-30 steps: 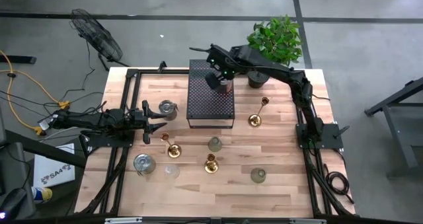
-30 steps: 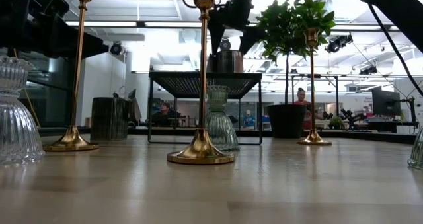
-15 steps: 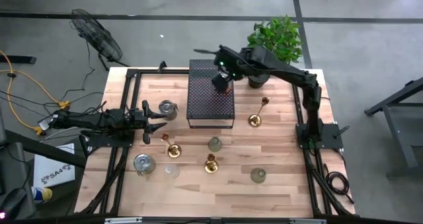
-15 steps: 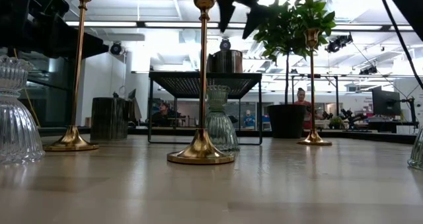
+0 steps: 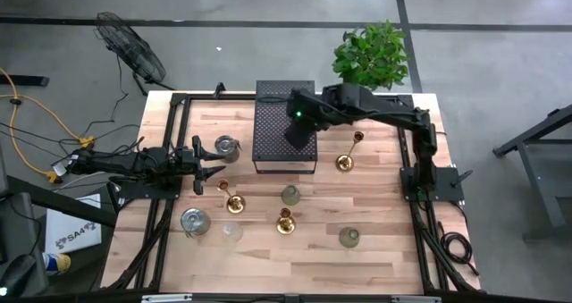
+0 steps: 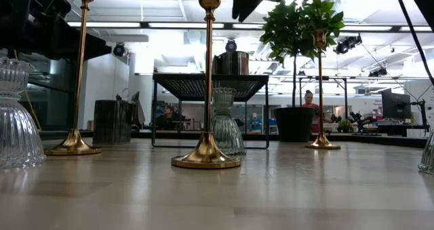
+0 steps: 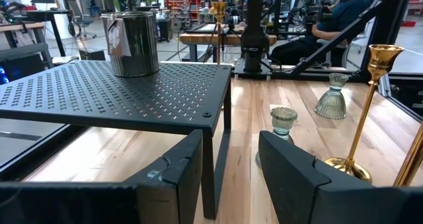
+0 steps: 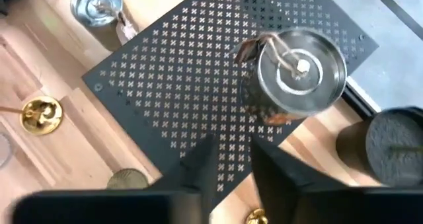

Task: Pick & Place candle stick holders
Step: Put the bottom right silver scented candle on the shelf

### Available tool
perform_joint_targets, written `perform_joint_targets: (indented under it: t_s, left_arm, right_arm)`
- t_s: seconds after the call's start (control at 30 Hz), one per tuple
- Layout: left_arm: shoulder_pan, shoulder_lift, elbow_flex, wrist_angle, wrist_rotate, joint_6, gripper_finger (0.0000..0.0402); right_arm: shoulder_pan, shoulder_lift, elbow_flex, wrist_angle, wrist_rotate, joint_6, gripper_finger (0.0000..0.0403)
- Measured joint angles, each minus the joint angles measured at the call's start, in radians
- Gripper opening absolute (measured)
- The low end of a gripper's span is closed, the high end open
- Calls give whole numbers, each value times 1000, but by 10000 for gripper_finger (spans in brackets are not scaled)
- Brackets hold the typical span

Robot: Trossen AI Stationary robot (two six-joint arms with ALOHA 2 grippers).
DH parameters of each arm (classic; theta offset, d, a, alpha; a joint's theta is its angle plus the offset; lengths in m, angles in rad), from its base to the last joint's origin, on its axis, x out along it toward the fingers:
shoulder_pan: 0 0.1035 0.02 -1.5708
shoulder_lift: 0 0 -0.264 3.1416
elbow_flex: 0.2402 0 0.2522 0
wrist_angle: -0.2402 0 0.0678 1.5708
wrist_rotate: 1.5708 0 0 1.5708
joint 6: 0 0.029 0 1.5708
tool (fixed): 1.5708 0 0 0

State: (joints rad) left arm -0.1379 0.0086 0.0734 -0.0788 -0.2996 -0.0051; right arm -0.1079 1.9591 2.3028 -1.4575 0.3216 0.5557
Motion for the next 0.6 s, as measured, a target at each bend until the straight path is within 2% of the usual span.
perform_joint_targets:
  t_s: [0.07,0.23,0.4,0.6]
  left_arm:
    - [0,0,0,0,0,0,145]
    - [0,0,0,0,0,0,145]
    - [0,0,0,0,0,0,145]
    - [0,0,0,0,0,0,145]
  right_arm:
    - [15,-2,-17,-4,18,43,23]
    - [53,-47,-138,51,24,108,4]
    - [96,-155,-380,258,24,153,4]
    - [144,-279,-688,584,56,155,4]
